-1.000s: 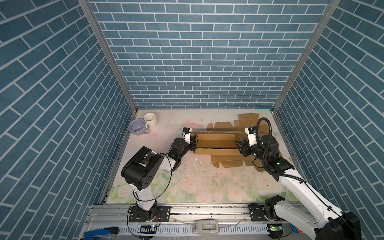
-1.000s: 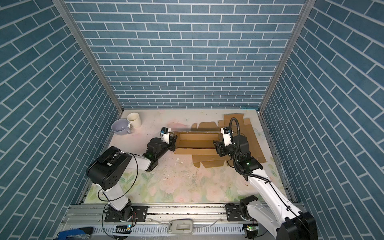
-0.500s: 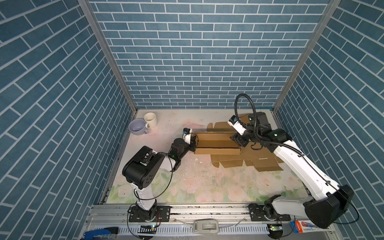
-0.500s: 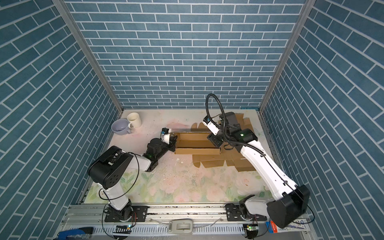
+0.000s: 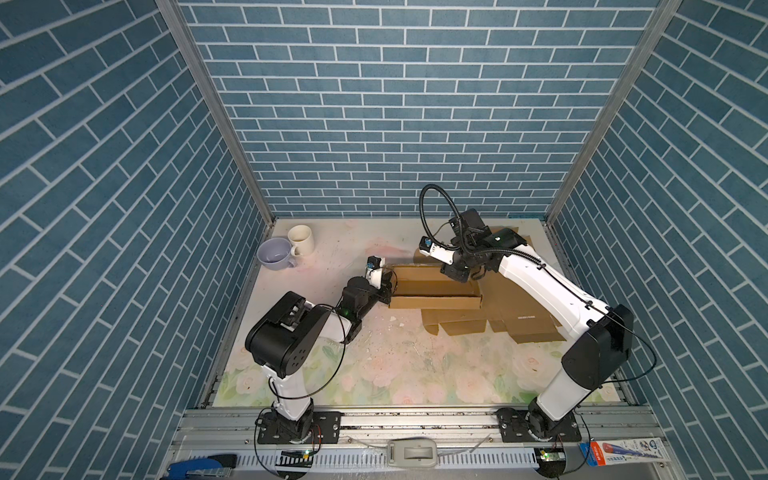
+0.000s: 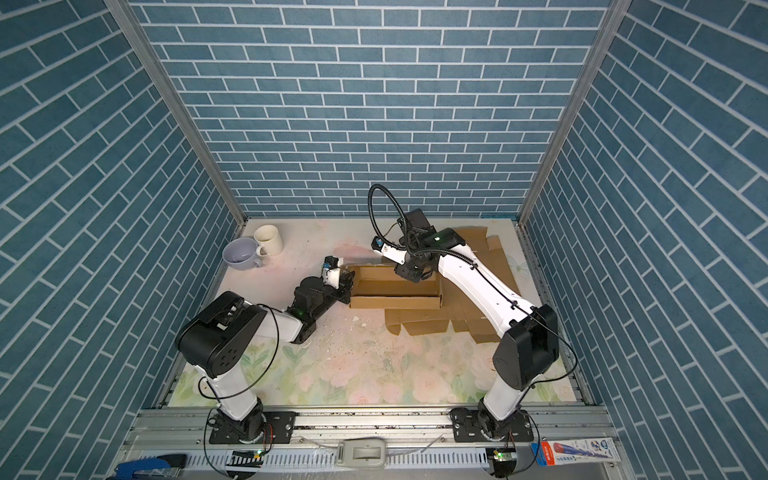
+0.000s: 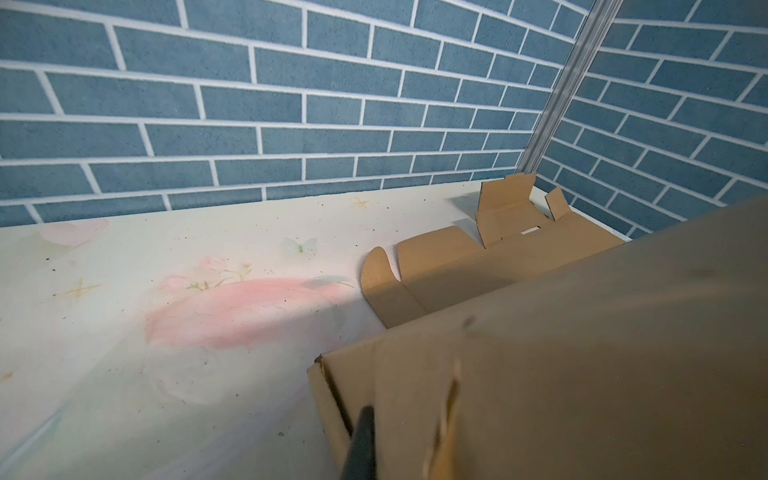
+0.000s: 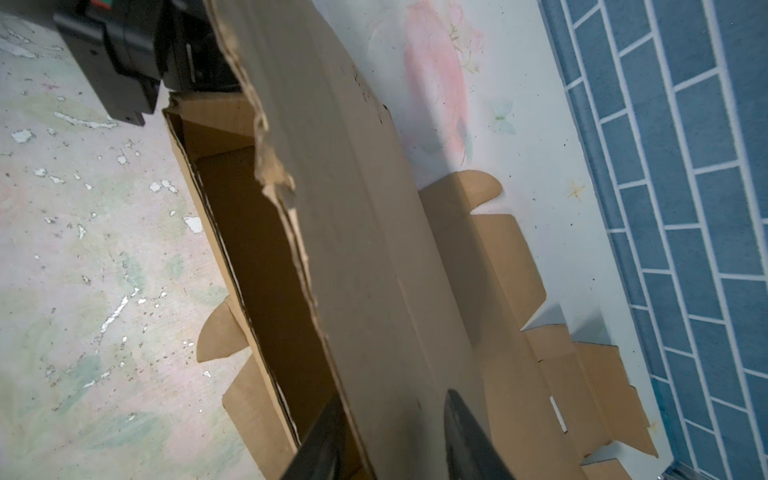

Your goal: Fold the paper box

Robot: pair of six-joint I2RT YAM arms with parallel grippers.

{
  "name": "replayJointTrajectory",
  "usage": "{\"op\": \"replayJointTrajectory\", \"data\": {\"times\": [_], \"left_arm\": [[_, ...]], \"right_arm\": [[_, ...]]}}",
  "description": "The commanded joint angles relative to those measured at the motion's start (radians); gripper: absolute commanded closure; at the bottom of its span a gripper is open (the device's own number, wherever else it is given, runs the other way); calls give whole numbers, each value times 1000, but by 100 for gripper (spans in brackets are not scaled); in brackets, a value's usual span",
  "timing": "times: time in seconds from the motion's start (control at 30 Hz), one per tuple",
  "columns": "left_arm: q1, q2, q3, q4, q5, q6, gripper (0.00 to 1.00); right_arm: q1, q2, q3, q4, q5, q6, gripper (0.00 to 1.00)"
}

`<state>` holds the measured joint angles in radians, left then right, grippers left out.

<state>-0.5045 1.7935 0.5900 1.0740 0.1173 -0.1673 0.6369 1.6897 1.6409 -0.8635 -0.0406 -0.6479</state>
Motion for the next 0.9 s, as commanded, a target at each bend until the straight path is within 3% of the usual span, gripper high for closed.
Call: {"op": "replayJointTrajectory", "data": {"times": [0.0,0.1,0.37,0.7,0.87], "left_arm": [[-14,45,-35,-157,26,12,100],[-14,41,-36,-155,26,9,100],[-13,16,-60,-153,3,15,100],[-9,-155,-134,-207,-52,8,67],[-5,-344,-182,-344,-91,25,60]], "right_arm": [[6,43,72,-71,-26,-73,75],[7,87,123,-124,-82,-73,85],[5,114,118,-207,-167,-75,95],[6,54,-125,-2,-232,-17,98],[5,56,-185,58,-235,2,98]]}}
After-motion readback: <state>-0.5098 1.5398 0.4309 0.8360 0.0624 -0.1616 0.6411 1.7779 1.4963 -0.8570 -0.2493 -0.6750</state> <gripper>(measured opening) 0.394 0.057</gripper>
